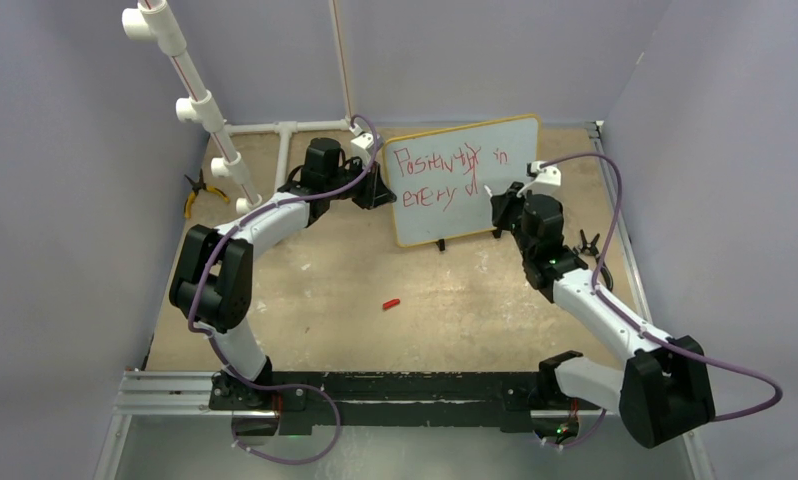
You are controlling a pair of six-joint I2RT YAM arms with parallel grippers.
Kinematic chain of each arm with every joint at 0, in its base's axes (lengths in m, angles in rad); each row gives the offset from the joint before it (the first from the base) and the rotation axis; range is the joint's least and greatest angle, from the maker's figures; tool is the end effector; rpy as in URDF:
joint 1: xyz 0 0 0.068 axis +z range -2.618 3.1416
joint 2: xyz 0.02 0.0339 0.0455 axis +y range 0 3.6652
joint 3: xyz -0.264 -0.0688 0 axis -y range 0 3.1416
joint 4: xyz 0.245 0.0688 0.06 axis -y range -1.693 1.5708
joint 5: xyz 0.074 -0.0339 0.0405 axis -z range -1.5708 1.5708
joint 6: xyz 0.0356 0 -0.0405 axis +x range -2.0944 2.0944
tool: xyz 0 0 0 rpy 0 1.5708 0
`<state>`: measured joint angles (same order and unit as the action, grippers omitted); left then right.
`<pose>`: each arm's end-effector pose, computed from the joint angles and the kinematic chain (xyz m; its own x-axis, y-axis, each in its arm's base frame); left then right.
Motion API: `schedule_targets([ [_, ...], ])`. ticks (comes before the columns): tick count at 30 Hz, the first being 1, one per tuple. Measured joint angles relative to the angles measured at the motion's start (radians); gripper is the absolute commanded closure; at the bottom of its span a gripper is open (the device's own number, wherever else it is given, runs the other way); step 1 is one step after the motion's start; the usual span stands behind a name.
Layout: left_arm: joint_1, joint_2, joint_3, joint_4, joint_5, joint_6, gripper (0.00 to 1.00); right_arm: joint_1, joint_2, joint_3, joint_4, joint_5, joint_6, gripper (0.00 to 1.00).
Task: Write a sentence on the whiteboard
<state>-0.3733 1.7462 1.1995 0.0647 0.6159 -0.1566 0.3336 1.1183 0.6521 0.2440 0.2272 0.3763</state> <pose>0.3630 -0.1642 0.2496 -0.5471 0.0776 -0.8335 0.6975 0.5927 -0.4027 0.2449 0.0764 0.2704 -0.2346 0.2976 -0.9254 -0.0271 0.9496 0.3123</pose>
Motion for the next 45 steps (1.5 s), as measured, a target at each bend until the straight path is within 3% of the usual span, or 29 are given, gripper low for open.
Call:
schedule_targets([
  [45,0.000,0.000,0.000,0.000,-0.001,0.000,1.00,0.000,0.075,0.058,-0.014,0.000,-0.018,1.00],
])
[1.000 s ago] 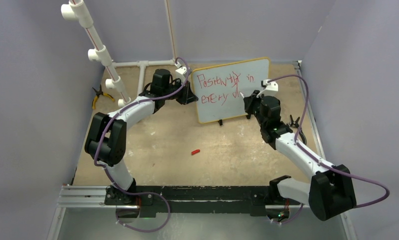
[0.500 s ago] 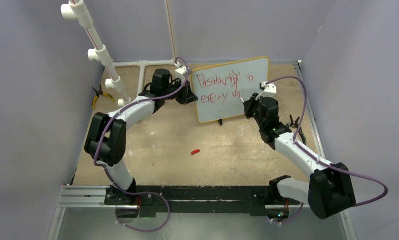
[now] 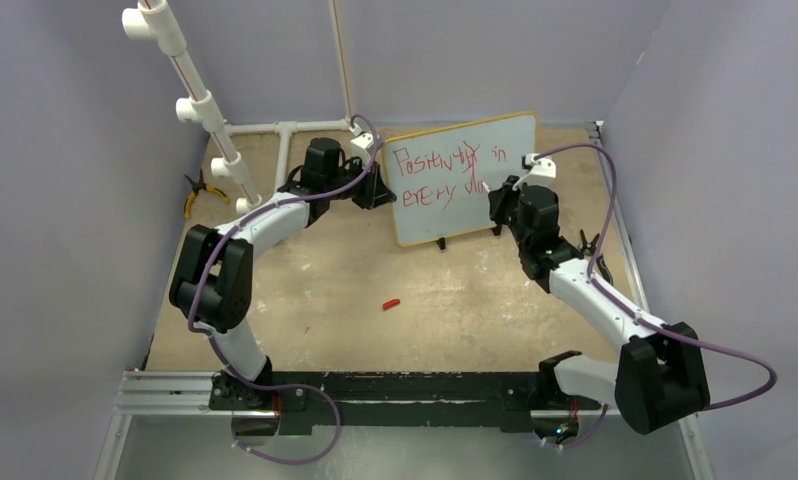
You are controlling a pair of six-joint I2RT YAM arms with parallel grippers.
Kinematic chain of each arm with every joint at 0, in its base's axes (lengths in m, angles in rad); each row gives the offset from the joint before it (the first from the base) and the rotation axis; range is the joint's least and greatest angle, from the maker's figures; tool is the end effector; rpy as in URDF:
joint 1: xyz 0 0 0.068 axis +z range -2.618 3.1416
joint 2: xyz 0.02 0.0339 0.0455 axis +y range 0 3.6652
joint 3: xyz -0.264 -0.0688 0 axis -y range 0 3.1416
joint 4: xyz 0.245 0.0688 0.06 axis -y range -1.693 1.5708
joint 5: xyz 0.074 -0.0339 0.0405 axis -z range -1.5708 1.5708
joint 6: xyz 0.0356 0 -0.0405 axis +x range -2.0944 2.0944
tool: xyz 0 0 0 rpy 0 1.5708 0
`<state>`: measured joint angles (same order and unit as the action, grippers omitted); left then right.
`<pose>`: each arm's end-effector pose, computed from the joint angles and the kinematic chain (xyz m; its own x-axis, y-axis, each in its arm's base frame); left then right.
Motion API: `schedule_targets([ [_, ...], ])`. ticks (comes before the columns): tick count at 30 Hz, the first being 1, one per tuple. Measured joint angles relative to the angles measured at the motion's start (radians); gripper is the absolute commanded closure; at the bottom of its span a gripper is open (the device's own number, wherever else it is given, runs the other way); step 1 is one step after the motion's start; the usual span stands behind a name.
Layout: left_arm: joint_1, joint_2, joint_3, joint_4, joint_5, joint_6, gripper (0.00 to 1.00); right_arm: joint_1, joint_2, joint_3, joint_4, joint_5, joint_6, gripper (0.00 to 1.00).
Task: Write a sentence on the whiteboard
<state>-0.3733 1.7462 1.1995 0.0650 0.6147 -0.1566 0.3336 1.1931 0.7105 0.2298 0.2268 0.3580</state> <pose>0.3630 -0.1642 0.2496 -0.5468 0.0773 -0.8337 0.6971 0.5936 -0.4021 0.2603 0.0817 0.2712 -0.2611 0.2709 -0.9265 -0.0234 0.9578 0.2866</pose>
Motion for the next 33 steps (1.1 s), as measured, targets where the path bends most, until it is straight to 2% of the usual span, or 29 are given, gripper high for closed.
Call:
schedule_targets([
  [15,0.000,0.000,0.000,0.000,0.000,0.000,1.00,0.000,0.013,0.011,0.021,0.001,-0.007,1.00],
  [33,0.000,-0.002,0.000,0.000,0.000,0.000,1.00,0.000,0.010,-0.032,-0.024,0.079,0.012,1.00],
])
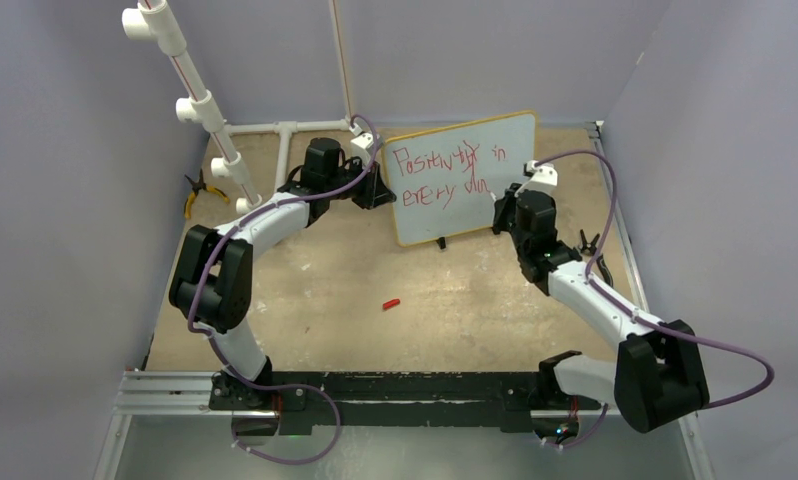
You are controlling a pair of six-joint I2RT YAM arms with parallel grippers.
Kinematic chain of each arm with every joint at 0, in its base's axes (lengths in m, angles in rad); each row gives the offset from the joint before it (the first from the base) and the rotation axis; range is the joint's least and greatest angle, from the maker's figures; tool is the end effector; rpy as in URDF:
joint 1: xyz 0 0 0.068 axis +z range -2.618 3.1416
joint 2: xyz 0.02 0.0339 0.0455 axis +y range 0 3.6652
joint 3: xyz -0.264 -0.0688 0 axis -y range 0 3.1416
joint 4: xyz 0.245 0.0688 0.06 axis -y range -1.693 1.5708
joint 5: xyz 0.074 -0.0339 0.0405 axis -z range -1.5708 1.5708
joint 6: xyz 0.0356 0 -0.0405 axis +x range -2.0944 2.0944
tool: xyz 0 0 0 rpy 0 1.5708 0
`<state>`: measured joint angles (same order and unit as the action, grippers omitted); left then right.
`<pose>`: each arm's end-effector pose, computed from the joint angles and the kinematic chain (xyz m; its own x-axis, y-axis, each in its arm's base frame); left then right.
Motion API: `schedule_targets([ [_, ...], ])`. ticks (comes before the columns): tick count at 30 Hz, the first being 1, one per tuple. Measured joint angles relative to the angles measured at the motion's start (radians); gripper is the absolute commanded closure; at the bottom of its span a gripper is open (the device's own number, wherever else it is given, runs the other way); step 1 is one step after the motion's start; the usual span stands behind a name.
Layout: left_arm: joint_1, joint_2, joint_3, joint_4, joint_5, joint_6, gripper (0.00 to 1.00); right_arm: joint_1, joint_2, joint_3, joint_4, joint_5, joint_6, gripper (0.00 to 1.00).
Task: Write a sentence on the whiteboard
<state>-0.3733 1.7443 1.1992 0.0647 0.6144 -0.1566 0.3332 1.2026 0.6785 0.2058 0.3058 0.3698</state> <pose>0.3627 -0.1641 0.2502 -0.5458 0.0769 -0.8344 0.6974 0.5937 -0.4015 0.2583 0.0781 0.2554 -0.2908 0.2641 -0.9196 0.0680 0.9644 0.2554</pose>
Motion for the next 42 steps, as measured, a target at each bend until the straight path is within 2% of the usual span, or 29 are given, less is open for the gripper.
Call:
schedule_targets([
  [9,0.000,-0.002,-0.001,0.000,0.000,0.000,1.00,0.000,-0.070,0.006,0.015,-0.005,-0.003,1.00],
  [33,0.000,-0.002,-0.001,0.000,0.001,0.000,1.00,0.000,-0.003,0.015,0.047,0.045,-0.010,1.00],
  [42,0.000,-0.003,-0.001,0.000,0.001,0.000,1.00,0.000,-0.012,0.003,0.043,0.016,-0.008,1.00],
])
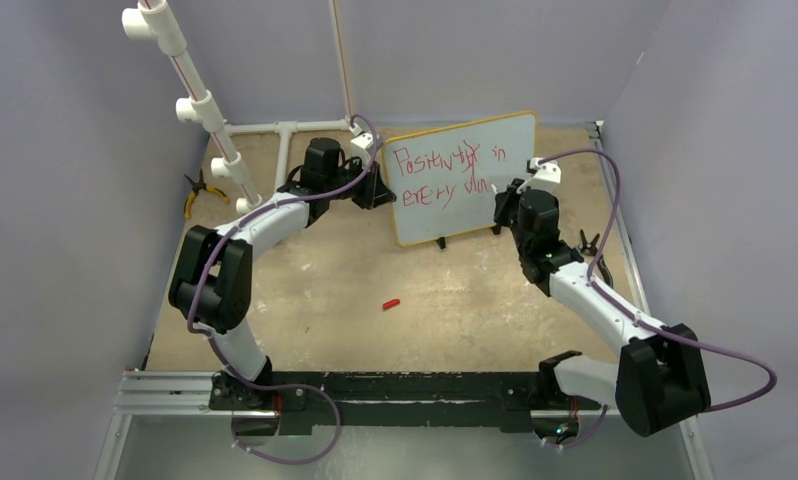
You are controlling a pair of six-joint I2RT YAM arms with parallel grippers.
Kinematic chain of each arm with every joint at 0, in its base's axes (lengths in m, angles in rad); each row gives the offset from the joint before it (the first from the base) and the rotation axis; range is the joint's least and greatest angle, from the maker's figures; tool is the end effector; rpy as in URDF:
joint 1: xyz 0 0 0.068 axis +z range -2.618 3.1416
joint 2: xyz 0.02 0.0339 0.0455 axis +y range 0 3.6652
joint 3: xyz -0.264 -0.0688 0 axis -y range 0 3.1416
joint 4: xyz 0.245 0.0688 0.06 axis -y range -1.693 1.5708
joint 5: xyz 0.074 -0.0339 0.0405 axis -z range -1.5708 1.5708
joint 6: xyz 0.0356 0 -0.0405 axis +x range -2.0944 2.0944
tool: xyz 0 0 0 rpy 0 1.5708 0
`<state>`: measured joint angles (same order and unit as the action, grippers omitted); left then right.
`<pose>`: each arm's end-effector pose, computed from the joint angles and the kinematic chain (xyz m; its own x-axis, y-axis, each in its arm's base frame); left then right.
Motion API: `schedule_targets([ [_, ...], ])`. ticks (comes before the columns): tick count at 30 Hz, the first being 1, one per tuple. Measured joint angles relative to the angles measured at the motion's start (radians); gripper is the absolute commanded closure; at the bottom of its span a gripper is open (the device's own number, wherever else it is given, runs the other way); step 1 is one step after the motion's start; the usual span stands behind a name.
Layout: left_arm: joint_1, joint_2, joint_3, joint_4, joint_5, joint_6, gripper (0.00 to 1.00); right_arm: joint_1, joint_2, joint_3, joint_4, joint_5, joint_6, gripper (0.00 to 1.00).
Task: Write a sentence on the whiteboard
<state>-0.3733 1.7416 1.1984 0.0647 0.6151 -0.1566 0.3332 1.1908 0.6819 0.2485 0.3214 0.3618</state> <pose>0.3623 -0.1640 0.2509 -0.5443 0.0764 -0.8354 0.6985 0.5928 -0.4009 0.2583 0.0775 0.2639 -0.2353 0.2739 -0.9325 0.0657 0.9617 0.2660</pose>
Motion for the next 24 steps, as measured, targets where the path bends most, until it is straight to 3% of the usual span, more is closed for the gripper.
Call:
schedule_targets([
  [10,0.000,-0.001,0.000,0.000,0.000,0.000,1.00,0.000,-0.018,0.003,0.044,-0.051,-0.004,1.00],
  [24,0.000,-0.002,0.000,0.000,0.000,0.000,1.00,0.000,0.014,0.003,0.022,-0.004,-0.002,1.00],
])
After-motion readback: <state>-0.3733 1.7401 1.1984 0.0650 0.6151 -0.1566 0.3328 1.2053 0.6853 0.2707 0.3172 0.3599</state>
